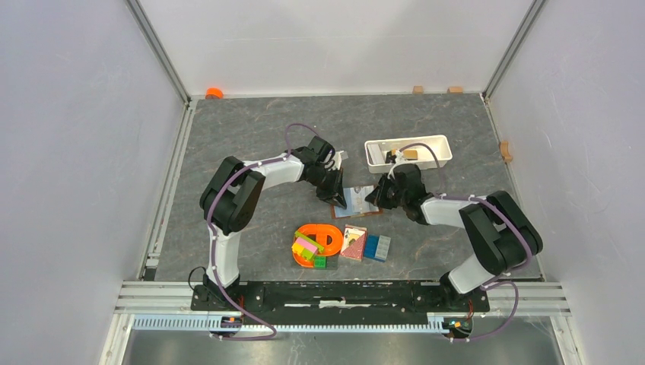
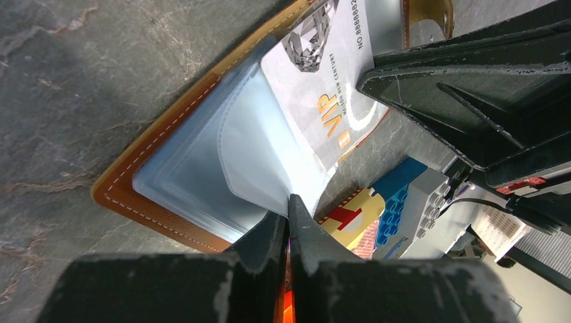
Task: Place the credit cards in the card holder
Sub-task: Insert the credit card into the card holder.
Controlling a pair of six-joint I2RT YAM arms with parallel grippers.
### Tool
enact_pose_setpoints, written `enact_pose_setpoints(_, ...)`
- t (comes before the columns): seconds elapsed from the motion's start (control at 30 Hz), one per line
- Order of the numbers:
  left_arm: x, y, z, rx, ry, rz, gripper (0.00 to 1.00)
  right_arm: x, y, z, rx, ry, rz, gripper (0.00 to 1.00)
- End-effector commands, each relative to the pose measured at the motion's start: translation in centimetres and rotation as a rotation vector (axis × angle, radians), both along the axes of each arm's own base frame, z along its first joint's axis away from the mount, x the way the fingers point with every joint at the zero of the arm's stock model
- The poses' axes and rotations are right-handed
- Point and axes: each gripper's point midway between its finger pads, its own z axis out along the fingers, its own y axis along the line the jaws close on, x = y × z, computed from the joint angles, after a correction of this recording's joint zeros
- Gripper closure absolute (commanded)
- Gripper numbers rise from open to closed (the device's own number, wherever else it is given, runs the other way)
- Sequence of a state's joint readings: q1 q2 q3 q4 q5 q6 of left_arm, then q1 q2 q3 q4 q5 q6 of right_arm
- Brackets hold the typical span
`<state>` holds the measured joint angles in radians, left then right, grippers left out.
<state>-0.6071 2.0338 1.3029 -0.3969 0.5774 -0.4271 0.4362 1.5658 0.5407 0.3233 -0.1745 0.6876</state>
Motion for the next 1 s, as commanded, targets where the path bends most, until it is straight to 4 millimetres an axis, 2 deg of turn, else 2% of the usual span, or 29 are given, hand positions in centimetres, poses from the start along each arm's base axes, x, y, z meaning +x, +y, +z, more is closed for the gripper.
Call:
enact_pose_setpoints(0.0,-0.3,3.8,-4.2,0.202,-0.014,-0.021,0.89,-1.9,-0.9,-3.0,-0.127,0.096,0.053,1.0)
enact_pose_setpoints(0.23,0.1,3.9,-4.2,0.215,-0.032,-0.018,0.85,-2.1,-0.6,-3.2,-0.176,0.109,0.083,1.0)
enact_pose_setpoints(0.47,0.7,4.3,-4.1,0.228,-0.043,0.002,0.85,-2.5,-1.9,-3.1,-0.243,0.105,0.079,1.0)
enact_pose_setpoints(0.7,1.2,4.7,-4.2,0.244,-0.079,-0.015,0.84,-1.8,-2.4,-2.5,-0.294,0.09,0.1,1.0)
enact_pose_setpoints(0.97,1.3,4.3,-4.0,0.222,-0.084,-0.024,0.8,-1.3,-1.1,-1.8,-0.269,0.076,0.136,1.0)
